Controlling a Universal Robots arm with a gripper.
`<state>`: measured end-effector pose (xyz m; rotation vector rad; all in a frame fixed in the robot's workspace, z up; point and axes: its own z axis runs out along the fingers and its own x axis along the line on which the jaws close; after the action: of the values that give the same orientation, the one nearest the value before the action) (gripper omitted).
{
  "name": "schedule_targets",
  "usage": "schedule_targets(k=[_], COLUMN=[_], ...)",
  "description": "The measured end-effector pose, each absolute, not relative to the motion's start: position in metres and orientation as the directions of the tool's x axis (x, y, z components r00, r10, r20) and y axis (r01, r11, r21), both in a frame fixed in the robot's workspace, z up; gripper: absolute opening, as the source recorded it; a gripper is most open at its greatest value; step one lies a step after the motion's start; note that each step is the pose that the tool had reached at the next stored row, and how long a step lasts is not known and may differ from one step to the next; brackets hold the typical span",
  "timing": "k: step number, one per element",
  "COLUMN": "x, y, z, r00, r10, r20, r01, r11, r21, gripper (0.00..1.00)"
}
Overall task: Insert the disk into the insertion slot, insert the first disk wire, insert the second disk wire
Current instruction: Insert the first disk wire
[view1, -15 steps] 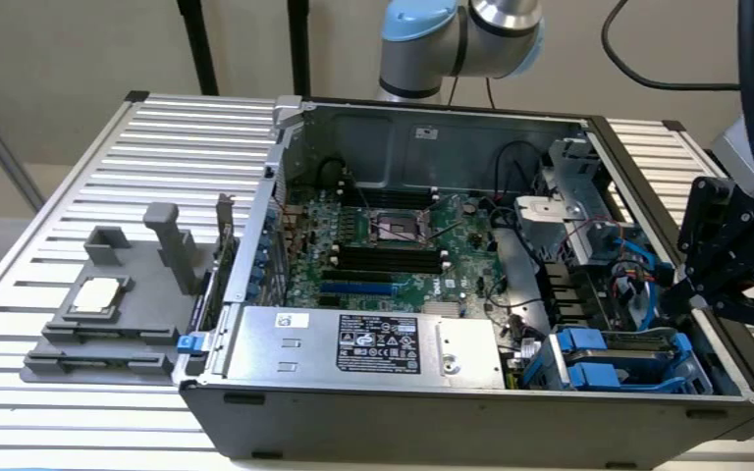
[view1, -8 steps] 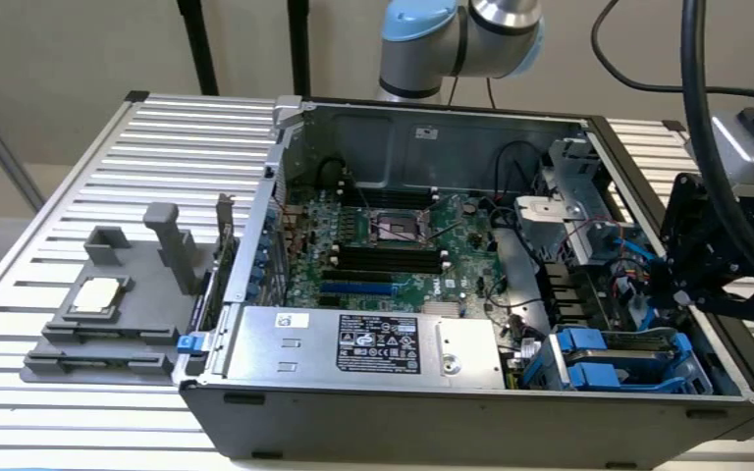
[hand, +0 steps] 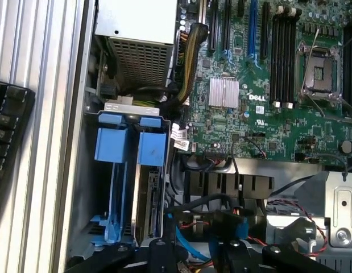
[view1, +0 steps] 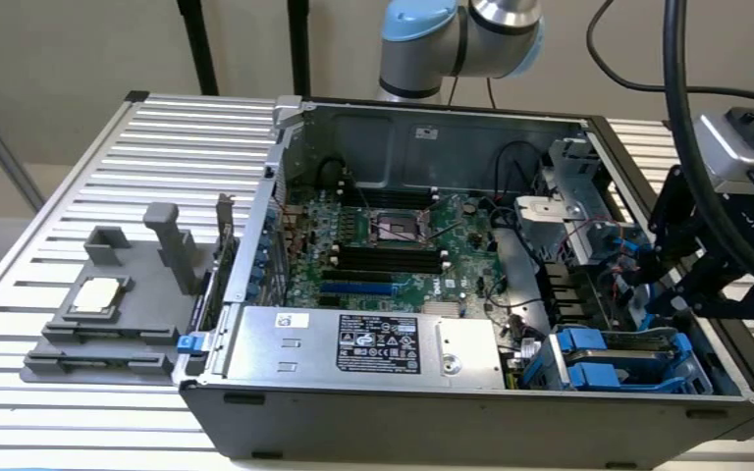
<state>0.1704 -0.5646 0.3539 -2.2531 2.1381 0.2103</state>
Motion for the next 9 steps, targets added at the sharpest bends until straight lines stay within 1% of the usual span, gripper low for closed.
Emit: schedule_targets(k=[6, 9], x=[0.162, 0.163], y=[-0.569, -0.576], z=[0.354, 0.354], r00=[0.047, 0.046], r10=[-0.992, -0.992], r20=[-0.117, -0.118], r01=[-0.996, -0.995], r11=[-0.056, -0.056], r21=[0.075, 0.087], gripper=[0.37, 0.37])
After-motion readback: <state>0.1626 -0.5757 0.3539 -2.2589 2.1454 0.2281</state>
